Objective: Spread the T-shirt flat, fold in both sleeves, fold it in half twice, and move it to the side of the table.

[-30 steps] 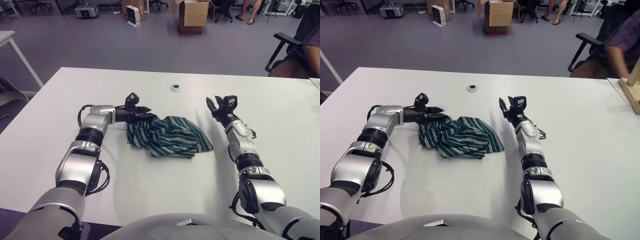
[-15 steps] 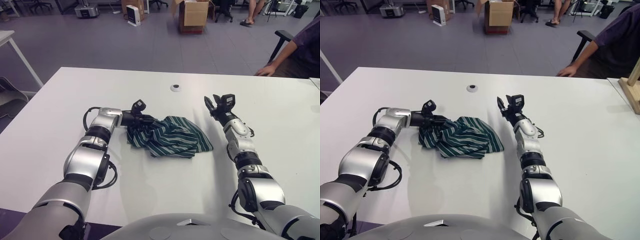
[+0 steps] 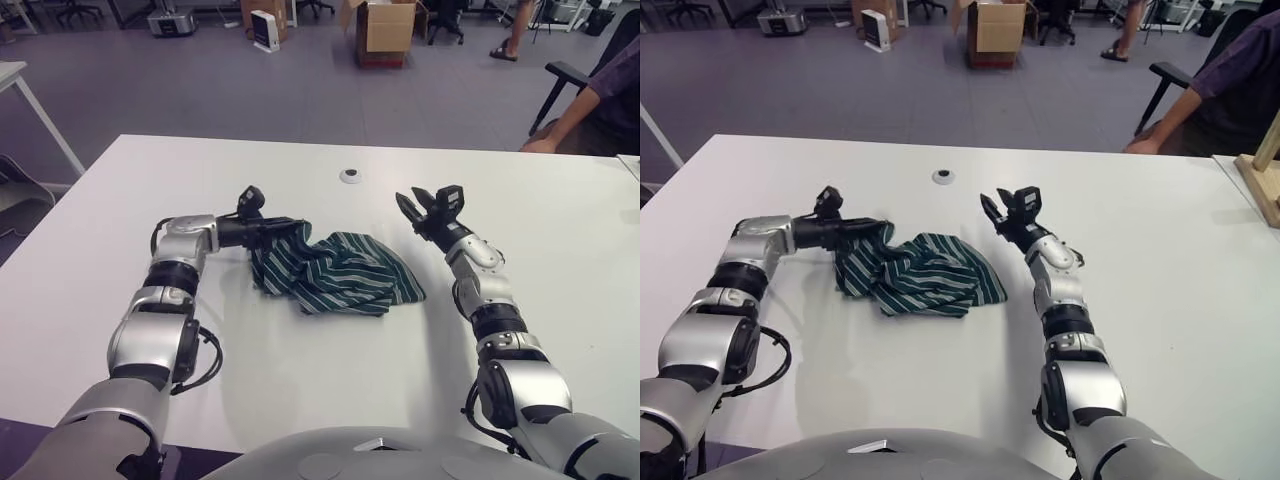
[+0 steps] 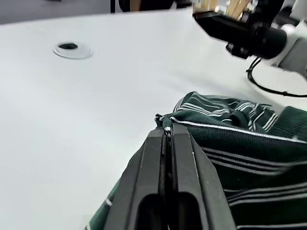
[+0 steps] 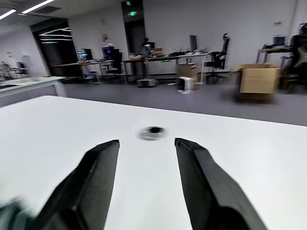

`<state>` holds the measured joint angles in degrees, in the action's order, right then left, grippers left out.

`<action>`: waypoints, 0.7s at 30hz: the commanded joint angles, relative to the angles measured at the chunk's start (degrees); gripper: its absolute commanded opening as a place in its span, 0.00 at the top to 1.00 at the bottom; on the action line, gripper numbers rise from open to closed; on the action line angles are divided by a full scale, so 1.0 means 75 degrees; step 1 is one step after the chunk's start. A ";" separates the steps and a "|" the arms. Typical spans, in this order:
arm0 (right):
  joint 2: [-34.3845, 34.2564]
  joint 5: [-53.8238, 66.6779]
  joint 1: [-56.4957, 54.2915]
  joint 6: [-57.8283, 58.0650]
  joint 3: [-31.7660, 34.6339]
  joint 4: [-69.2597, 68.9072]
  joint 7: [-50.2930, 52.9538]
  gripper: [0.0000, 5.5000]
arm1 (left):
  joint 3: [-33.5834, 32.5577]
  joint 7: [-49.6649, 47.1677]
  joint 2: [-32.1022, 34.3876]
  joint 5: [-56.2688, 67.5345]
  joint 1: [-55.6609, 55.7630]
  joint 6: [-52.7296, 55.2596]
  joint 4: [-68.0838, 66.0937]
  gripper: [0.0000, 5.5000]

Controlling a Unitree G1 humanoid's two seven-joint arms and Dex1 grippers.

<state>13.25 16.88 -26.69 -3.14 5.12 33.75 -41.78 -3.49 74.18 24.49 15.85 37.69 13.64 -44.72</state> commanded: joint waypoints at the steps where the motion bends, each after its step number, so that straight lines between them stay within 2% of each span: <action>1: 0.1499 0.1133 0.1080 0.2413 -0.0682 -0.2886 -0.2363 0.61 | -0.1107 -0.0501 0.0359 0.1608 -0.1955 0.1699 0.3692 0.99; 4: 0.2285 0.1385 0.1620 0.3360 -0.0946 -0.3969 -0.3128 0.61 | -0.1576 -0.1168 0.0181 0.2274 -0.3195 0.2268 0.5342 0.99; 7: 0.2636 0.1253 0.1964 0.3802 -0.1233 -0.4242 -0.3317 0.61 | -0.2060 -0.1868 0.0019 0.2747 -0.3935 0.2501 0.5995 0.99; 11: 0.2402 0.0586 0.1745 0.3626 -0.1457 -0.3473 -0.2615 0.61 | -0.2490 -0.2355 0.0012 0.3316 -0.4389 0.2661 0.6415 0.99; 19: 0.1848 0.0485 0.1855 0.3969 -0.1768 -0.3263 -0.2218 0.61 | -0.2468 -0.2650 0.0087 0.3453 -0.4782 0.2592 0.6411 0.99; 21: 0.1803 0.0431 0.1837 0.4011 -0.1716 -0.3143 -0.2094 0.67 | -0.2479 -0.2671 0.0082 0.3476 -0.4817 0.2588 0.6417 1.00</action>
<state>26.92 20.58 -12.36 26.14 -7.98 9.01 -58.55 -22.09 54.92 24.59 41.01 2.32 33.11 2.94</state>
